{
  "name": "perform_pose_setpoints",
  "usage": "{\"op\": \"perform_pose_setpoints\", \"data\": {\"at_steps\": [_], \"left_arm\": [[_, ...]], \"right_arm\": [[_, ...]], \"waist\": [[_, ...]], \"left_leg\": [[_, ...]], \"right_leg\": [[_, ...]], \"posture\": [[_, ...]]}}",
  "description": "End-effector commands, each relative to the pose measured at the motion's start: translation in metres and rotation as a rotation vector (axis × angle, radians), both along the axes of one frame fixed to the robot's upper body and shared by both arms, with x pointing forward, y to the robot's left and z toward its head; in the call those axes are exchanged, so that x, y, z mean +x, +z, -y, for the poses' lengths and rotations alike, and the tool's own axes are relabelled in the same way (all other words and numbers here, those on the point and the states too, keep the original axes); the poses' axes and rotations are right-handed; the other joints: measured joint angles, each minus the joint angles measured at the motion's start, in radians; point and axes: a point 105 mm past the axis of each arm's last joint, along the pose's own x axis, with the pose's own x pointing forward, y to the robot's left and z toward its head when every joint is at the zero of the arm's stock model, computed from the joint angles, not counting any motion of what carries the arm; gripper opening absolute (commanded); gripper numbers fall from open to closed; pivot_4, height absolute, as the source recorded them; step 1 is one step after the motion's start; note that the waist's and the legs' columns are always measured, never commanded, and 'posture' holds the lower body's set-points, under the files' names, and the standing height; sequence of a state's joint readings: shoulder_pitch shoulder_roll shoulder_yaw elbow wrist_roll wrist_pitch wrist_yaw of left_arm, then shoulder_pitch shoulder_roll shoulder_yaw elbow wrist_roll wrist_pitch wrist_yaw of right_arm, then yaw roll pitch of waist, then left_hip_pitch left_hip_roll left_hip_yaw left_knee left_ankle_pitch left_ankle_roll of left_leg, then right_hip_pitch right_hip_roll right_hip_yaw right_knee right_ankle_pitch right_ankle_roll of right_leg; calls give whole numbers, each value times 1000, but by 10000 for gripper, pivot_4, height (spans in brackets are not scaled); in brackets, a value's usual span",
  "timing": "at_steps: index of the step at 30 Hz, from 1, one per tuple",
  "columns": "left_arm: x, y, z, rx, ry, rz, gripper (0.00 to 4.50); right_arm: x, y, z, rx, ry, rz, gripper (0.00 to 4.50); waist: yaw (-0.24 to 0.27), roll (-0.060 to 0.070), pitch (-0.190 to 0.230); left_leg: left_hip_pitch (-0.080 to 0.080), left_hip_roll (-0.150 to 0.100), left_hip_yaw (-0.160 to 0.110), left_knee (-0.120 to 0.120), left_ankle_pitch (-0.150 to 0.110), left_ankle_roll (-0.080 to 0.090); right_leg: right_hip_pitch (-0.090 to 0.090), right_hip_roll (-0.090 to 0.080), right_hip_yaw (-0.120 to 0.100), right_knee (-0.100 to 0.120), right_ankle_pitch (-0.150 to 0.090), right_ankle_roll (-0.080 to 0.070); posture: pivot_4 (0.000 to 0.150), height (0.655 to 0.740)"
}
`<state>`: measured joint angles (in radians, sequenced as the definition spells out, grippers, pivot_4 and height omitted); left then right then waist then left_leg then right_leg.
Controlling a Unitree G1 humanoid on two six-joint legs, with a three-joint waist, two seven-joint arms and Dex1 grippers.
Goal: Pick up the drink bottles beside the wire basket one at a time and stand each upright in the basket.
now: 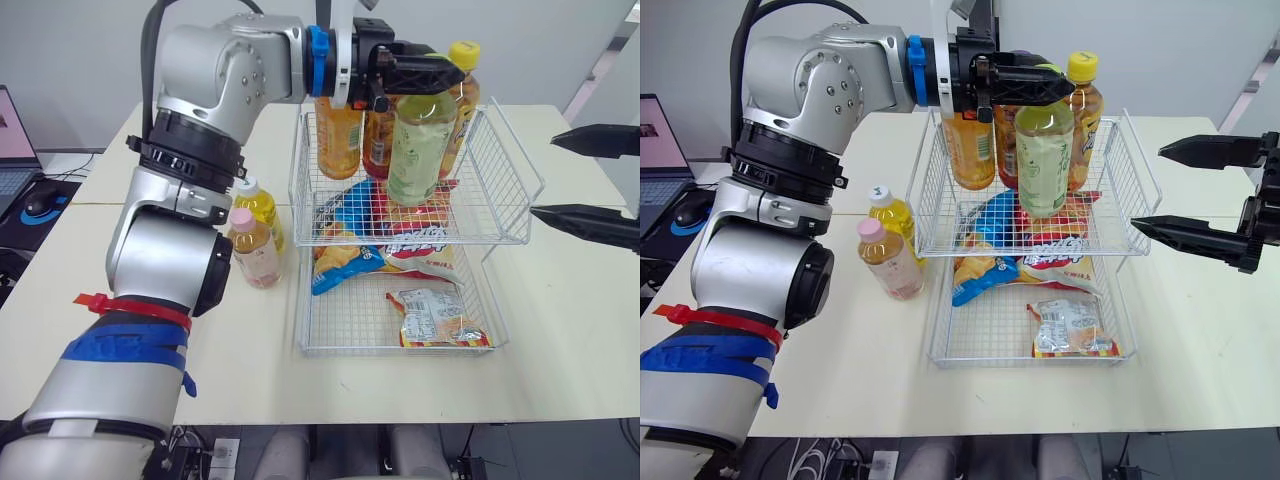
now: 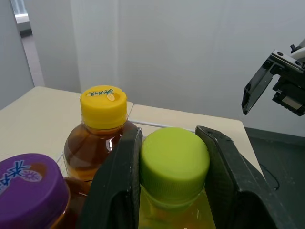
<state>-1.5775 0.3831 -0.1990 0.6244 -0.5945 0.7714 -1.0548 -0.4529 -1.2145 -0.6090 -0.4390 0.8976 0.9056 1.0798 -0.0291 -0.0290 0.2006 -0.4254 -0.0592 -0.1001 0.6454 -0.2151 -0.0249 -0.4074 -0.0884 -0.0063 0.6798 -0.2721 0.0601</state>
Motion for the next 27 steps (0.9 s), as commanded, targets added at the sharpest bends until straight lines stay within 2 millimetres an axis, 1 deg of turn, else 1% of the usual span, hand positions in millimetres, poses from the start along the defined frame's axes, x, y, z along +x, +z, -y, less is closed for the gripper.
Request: {"op": "perform_pose_setpoints", "data": {"at_steps": [1,6,13,15,17,18,20,24,25,27], "left_arm": [[-14,26,8,-44,-65,84,13858],[-22,18,19,-23,-138,76,13858],[-25,10,24,18,-166,118,13858],[-28,9,23,14,-182,96,13858],[-30,11,23,8,-191,97,21053],[-30,12,22,-1,-192,95,23238],[-33,13,20,0,-206,95,29589],[-44,15,14,5,-249,90,42635],[-47,17,10,7,-258,97,44906],[-52,23,3,3,-261,107,44906]], "right_arm": [[-8,15,2,-13,-26,79,45000],[-11,16,3,-13,-38,78,45000],[-11,16,2,-11,-39,75,45000],[-11,16,1,-10,-39,76,45000],[-11,17,1,-9,-39,77,45000],[-11,17,1,-10,-39,77,45000],[-11,17,1,-10,-41,79,45000],[-12,17,0,-9,-42,79,45000],[-12,18,0,-9,-42,79,45000],[-12,18,0,-10,-43,80,45000]], "waist": [[1,0,0],[1,0,0],[-2,0,0],[-1,0,0],[-1,0,0],[-1,0,0],[-1,0,0],[-2,0,0],[-2,0,0],[-3,0,0]], "left_leg": [[0,0,0,0,0,0],[0,0,0,0,0,0],[0,0,-1,0,0,0],[0,0,-1,0,0,0],[0,0,-1,0,0,0],[0,0,-1,0,0,0],[0,0,-1,0,0,0],[0,0,-1,1,0,0],[0,0,-1,0,0,0],[0,0,-1,0,0,0]], "right_leg": [[0,0,0,0,0,0],[0,0,0,0,0,0],[0,0,0,1,0,0],[0,0,0,0,0,0],[0,0,-1,0,0,0],[0,0,-1,0,0,0],[0,0,-1,0,0,0],[1,0,-1,0,0,0],[1,0,-1,0,0,0],[1,0,-1,1,0,0]], "posture": [[1500,7400],[1500,7400],[1500,7400],[1500,7400],[1500,7400],[1500,7400],[1500,7400],[1500,7400],[1500,7400],[1500,7400]]}}
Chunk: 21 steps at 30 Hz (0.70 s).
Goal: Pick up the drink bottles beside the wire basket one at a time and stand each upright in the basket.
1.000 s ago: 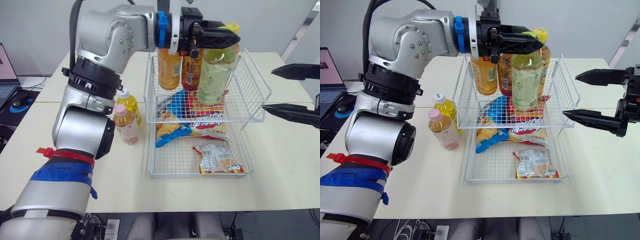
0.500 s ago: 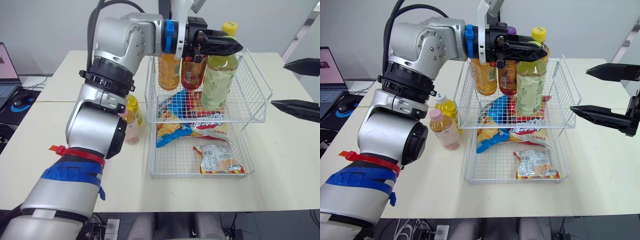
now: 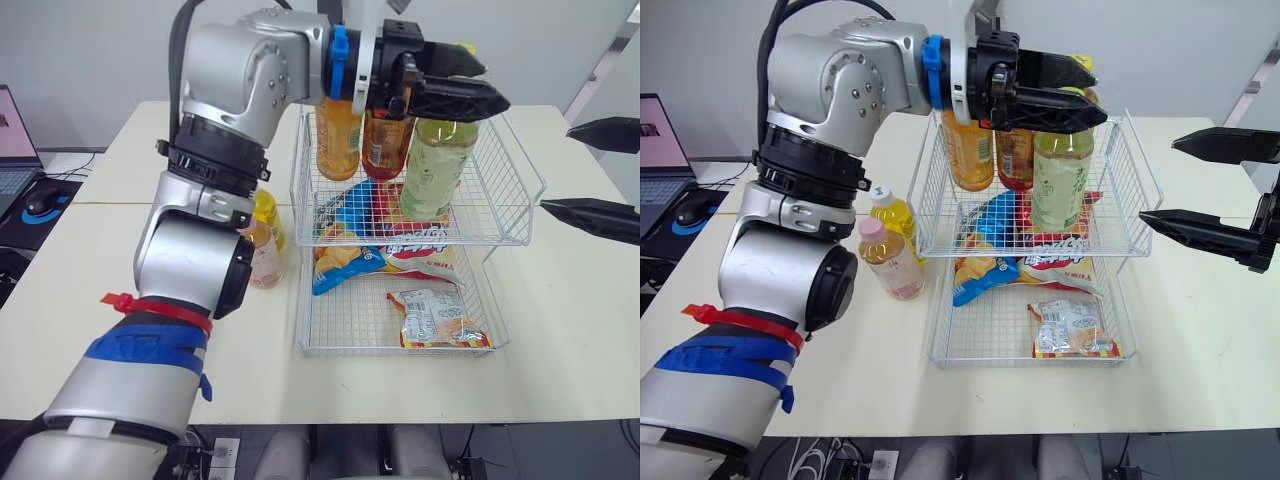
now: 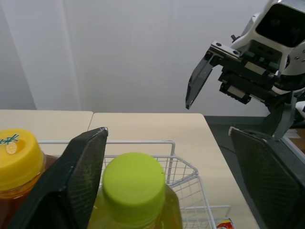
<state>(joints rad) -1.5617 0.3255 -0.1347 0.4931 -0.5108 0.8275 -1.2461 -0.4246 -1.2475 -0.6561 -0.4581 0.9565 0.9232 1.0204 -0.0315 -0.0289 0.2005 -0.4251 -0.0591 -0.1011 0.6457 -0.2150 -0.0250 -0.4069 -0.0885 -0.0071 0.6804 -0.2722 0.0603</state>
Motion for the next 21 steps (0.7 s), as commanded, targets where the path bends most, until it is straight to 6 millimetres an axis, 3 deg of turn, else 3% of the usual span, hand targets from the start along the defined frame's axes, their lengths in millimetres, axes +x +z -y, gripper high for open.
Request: {"op": "perform_pose_setpoints", "data": {"at_steps": [1,5,9,14,17,21], "left_arm": [[-17,23,-16,-45,-37,55,44906],[-31,44,-38,-103,-33,44,44906],[-38,60,-87,-142,94,103,44906],[-38,48,-128,-117,282,173,44906],[-27,45,-155,-119,447,199,44906],[-16,36,-210,-86,734,240,44906]], "right_arm": [[-7,12,0,-16,-10,64,45000],[-8,13,-1,-12,-7,69,45000],[-4,14,1,-16,-8,77,45000],[0,14,0,-28,5,98,45000],[5,12,3,-38,1,110,45000],[11,11,6,-62,-3,161,45000]], "waist": [[-1,0,0],[-1,0,0],[-8,0,0],[-8,2,-1],[-1,1,-1],[-1,1,-1]], "left_leg": [[0,0,0,0,0,0],[0,0,0,0,0,0],[0,0,-1,1,0,0],[4,1,-4,-1,0,0],[5,1,-4,0,0,0],[5,1,-3,0,0,0]], "right_leg": [[0,0,0,0,0,0],[0,0,0,0,0,0],[1,0,0,0,0,0],[2,1,2,0,0,0],[3,1,2,1,0,0],[2,0,2,0,0,0]], "posture": [[1500,7400],[1500,7400],[1500,7400],[1500,7400],[1500,7400],[1500,7400]]}}
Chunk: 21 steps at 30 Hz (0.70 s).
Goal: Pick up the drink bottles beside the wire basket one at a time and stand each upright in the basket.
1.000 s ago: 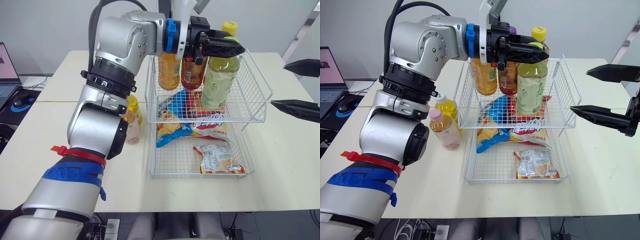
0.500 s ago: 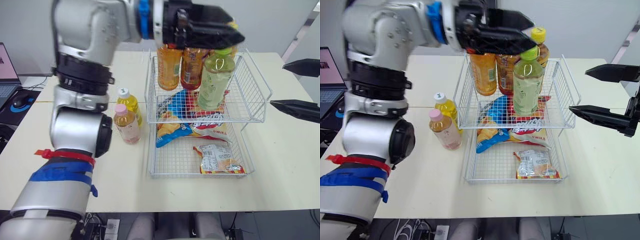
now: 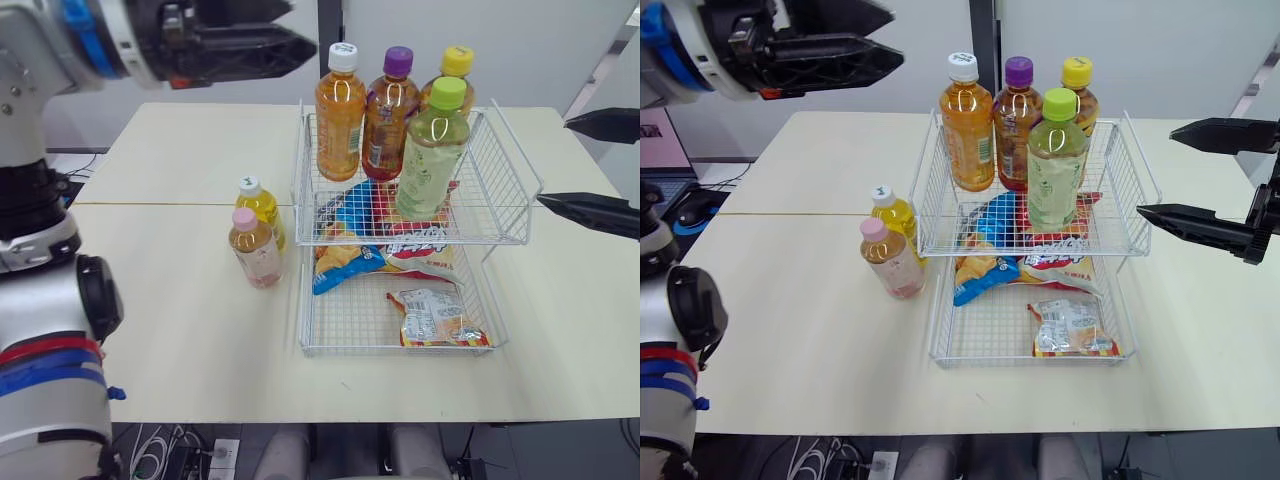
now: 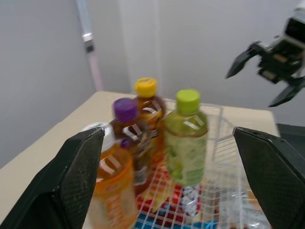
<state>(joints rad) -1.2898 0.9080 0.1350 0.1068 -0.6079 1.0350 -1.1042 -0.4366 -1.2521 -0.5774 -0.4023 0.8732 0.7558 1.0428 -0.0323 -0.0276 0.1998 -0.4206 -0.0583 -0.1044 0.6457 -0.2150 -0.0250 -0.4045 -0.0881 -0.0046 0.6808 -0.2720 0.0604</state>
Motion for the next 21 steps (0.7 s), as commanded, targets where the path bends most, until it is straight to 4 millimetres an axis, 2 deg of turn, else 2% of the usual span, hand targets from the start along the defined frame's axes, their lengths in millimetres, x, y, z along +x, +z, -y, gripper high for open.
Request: {"op": "perform_pose_setpoints", "data": {"at_steps": [1,4,9,15,21], "left_arm": [[-6,6,-42,6,207,88,44906],[-6,-9,-80,33,376,80,44906],[-15,-47,-127,91,555,27,44906],[-35,-88,-155,102,648,-39,44906],[-60,-127,-163,83,689,-99,44906]], "right_arm": [[1,7,3,-22,1,67,45000],[2,4,0,-28,51,40,45000],[5,2,-9,-24,125,-10,45000],[10,0,-23,-44,205,-20,45000],[13,-6,-46,-51,339,-51,45000]], "waist": [[-1,0,0],[-3,0,0],[0,0,0],[1,0,0],[2,0,0]], "left_leg": [[0,0,0,0,0,0],[1,1,1,-1,0,0],[2,1,3,-1,0,0],[3,2,3,-1,0,0],[3,2,5,-2,0,0]], "right_leg": [[0,0,0,0,0,0],[0,0,2,0,0,0],[0,0,3,0,0,0],[-1,0,4,0,0,0],[-1,-2,6,-1,0,-1]], "posture": [[1500,7400],[1500,7400],[1500,7400],[1500,7400],[1500,7400]]}}
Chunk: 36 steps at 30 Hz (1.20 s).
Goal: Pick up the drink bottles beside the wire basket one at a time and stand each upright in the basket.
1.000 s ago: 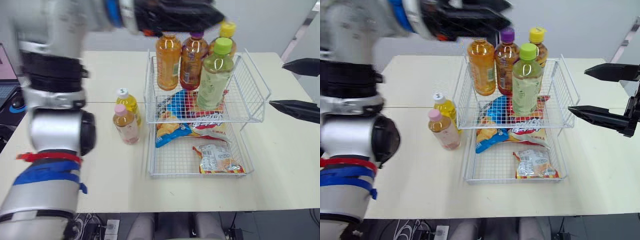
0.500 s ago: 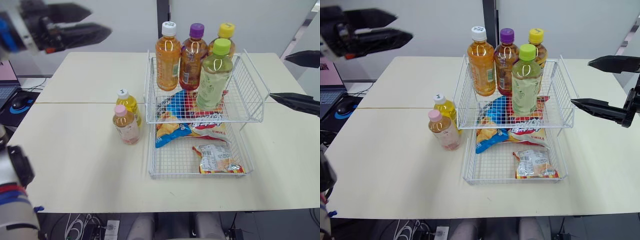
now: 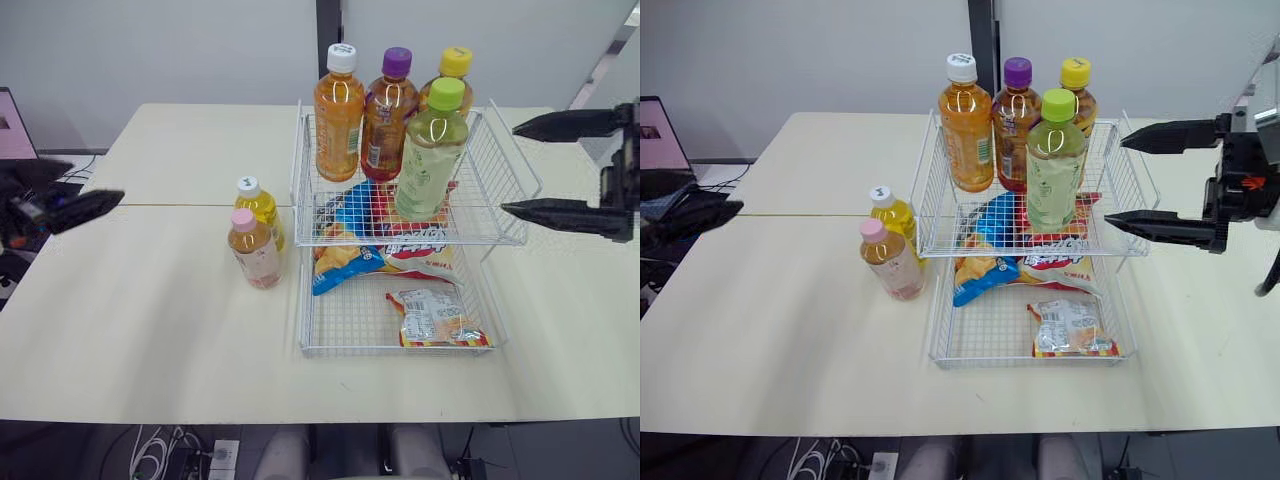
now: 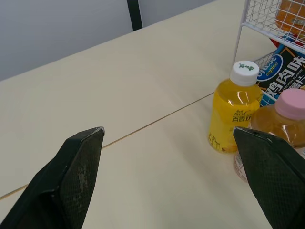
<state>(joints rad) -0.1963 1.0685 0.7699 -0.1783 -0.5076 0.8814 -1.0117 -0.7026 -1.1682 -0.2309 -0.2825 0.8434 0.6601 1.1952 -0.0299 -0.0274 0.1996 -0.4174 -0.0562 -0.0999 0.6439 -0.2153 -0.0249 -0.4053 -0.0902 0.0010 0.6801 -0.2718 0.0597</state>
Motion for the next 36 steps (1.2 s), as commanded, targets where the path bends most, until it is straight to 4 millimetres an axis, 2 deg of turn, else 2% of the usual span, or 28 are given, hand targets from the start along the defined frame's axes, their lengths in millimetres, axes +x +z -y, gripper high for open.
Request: {"op": "perform_pose_setpoints", "data": {"at_steps": [1,6,11,16,20,26,30,36], "left_arm": [[-18,1,3,14,9,56,44906],[-34,-22,19,-17,-5,12,44906],[-37,-43,55,-68,-44,11,44906],[-23,-41,91,-179,-45,108,44906],[-4,-40,127,-228,-25,162,44906],[12,-36,146,-267,82,209,44906],[21,-49,162,-269,156,183,44906],[33,-55,171,-266,200,178,44906]], "right_arm": [[-4,6,-13,-9,81,31,45000],[-4,5,-25,-19,160,6,45000],[-3,5,-36,-27,220,-4,45000],[-3,5,-38,-32,231,-7,45000],[-4,6,-38,-32,227,-7,45000],[-6,8,-35,-32,216,-8,45000],[-6,9,-34,-24,207,-7,45000],[-5,10,-34,-22,207,-7,45000]], "waist": [[0,0,0],[4,0,0],[6,-1,0],[15,-1,-1],[25,-3,-2],[26,-3,-2],[28,-3,-2],[29,-3,-2]], "left_leg": [[0,0,0,0,0,0],[0,1,0,0,0,0],[0,1,0,0,0,0],[0,0,0,1,0,0],[1,-1,1,1,0,0],[1,-1,2,1,0,0],[1,-1,3,1,0,0],[0,-1,4,1,0,0]], "right_leg": [[0,0,0,0,0,0],[0,-1,1,0,0,-1],[0,-1,2,-1,0,-1],[1,0,1,0,1,-1],[1,2,2,0,2,1],[1,3,3,0,3,1],[1,3,4,0,3,1],[1,3,4,0,3,1]], "posture": [[1500,7400],[1500,7400],[1500,7400],[1500,7400],[1500,7400],[1500,7400],[1500,7400],[1500,7400]]}}
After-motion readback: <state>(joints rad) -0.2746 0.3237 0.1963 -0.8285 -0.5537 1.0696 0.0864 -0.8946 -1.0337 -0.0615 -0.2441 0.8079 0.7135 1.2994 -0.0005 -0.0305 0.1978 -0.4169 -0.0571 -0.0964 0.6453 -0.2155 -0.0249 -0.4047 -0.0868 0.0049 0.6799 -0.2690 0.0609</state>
